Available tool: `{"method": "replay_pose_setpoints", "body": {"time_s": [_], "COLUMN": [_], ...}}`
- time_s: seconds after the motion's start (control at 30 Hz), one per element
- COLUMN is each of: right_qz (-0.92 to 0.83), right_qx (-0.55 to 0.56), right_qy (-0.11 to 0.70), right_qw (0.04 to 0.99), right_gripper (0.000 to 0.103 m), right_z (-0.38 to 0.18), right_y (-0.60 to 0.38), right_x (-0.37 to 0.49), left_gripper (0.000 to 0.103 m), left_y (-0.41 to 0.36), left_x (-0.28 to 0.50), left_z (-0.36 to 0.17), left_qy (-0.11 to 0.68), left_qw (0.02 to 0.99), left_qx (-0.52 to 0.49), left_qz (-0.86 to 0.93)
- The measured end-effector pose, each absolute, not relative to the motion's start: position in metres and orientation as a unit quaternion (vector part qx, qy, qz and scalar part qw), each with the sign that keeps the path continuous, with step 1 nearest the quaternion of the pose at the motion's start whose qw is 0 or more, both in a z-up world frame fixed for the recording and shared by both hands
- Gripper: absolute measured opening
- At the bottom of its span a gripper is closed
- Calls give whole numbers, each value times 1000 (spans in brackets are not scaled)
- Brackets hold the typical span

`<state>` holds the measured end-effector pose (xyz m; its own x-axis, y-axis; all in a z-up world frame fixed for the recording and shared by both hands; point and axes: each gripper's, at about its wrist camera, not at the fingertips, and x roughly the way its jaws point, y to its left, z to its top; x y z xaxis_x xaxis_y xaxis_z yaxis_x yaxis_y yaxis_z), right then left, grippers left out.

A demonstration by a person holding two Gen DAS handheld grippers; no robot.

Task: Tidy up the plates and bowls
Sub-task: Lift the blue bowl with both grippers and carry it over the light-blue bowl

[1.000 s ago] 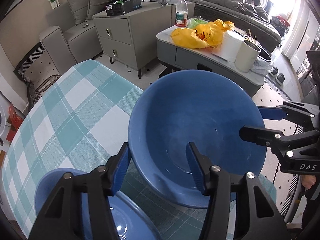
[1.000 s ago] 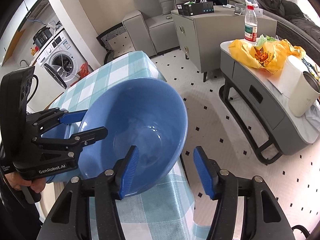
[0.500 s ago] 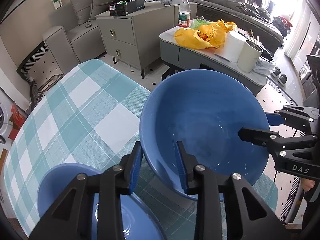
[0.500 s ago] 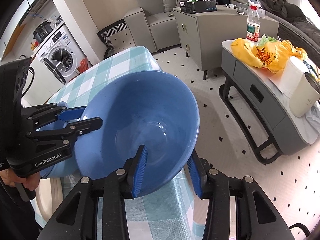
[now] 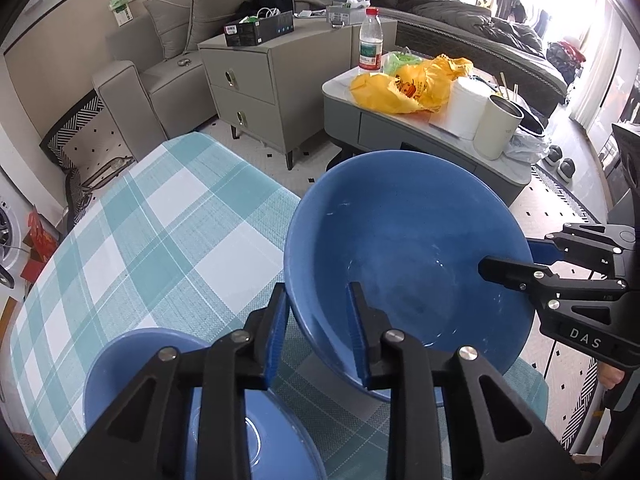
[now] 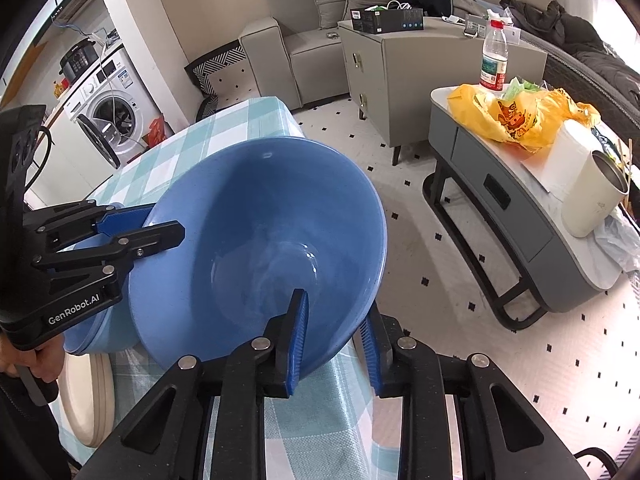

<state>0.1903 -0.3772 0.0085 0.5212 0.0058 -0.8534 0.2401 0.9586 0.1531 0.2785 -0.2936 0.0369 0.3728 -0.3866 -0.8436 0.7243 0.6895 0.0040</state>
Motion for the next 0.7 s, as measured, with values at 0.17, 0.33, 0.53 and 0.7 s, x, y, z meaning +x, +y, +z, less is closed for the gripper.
{"method": "replay_pose_setpoints", "body": {"time_s": [0.17,0.33,0.53,0.7], "right_qz": [-69,-72,-71,-70], "right_qx": [124,120,111,102], "right_qy": [476,465,454,442], "right_qw": [868,874,881,888], "right_gripper": [26,26,26,26], "right_z": [19,31,49,67], "right_y": [-375,-373,-371,-365], "right_x": [186,181,174,168], "left_gripper": [27,27,27,27], "left_y": [-291,-290,-285,-277], "left_x": [275,271,266,259], "left_z": [45,53,67,80], "left_qy": [434,428,417,406], "left_qw": [811,816,823,831], "left_qx": [185,180,172,165], "left_qz": [-345,-344,-345,-344]}}
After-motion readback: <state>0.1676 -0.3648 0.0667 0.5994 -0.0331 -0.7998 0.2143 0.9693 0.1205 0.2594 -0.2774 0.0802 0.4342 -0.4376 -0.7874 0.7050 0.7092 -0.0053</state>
